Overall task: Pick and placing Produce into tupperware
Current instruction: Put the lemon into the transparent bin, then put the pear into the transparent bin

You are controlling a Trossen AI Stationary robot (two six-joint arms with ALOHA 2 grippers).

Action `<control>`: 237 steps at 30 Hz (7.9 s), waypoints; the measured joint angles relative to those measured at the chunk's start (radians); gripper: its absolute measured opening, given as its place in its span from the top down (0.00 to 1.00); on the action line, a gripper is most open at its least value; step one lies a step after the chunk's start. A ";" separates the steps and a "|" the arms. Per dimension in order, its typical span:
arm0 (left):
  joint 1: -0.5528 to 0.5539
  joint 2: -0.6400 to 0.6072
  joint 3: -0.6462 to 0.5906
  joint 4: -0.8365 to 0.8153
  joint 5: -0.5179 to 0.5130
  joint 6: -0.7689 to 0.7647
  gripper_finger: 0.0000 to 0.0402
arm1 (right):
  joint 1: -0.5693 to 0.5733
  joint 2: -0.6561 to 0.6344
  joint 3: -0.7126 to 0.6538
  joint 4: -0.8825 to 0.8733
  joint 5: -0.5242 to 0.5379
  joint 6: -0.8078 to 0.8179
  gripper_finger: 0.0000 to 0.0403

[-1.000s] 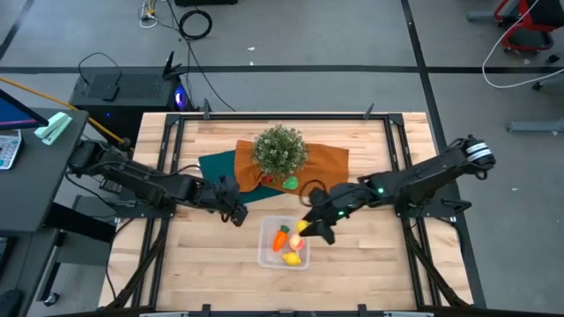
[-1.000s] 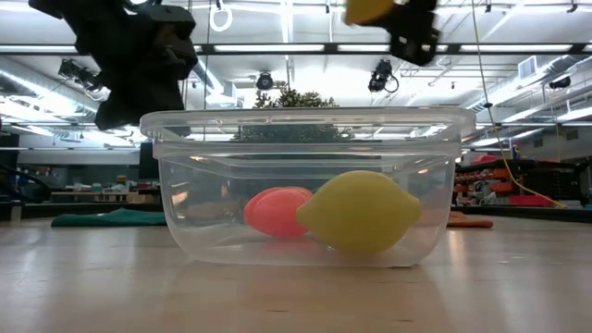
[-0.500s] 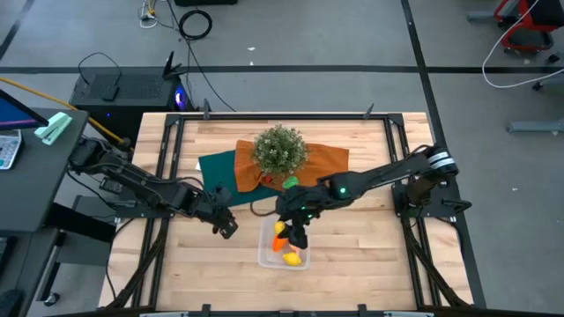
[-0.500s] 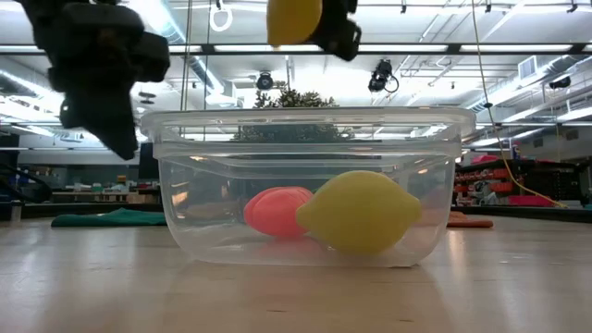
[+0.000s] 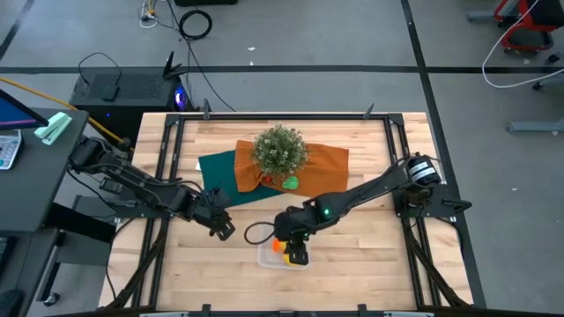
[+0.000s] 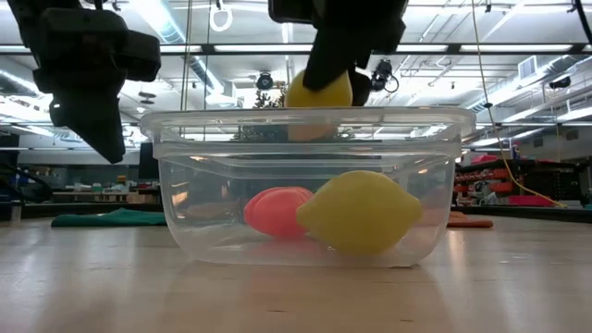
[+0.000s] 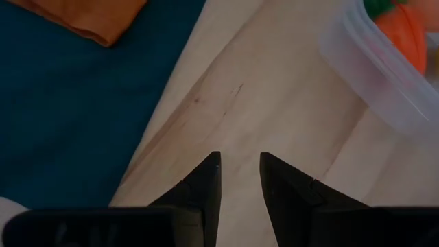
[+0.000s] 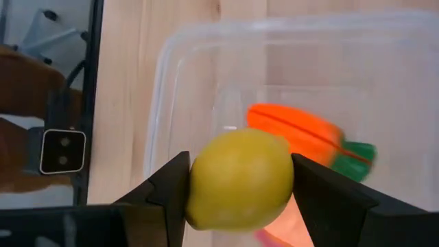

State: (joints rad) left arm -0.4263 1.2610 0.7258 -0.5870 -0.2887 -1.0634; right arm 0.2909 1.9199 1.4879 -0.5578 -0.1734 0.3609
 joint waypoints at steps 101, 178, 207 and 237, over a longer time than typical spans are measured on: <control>-0.005 0.000 0.000 0.024 -0.168 -0.050 0.73 | 0.044 -1.020 -0.894 -0.274 0.715 0.670 0.43; 0.247 0.000 0.000 0.025 -0.080 0.158 0.73 | -0.432 -0.154 -0.913 1.309 0.192 -0.322 0.13; 0.247 0.000 0.000 0.025 -0.079 0.151 0.73 | -0.432 -0.061 -0.860 1.304 0.190 -0.331 0.44; 0.247 0.000 0.000 0.025 -0.085 0.159 0.73 | -0.333 -0.300 -0.861 0.974 0.172 -0.339 0.54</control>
State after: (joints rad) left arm -0.1795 1.2606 0.7261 -0.5617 -0.3735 -0.9043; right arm -0.0426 1.6203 0.6273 0.4158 -0.0017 0.0216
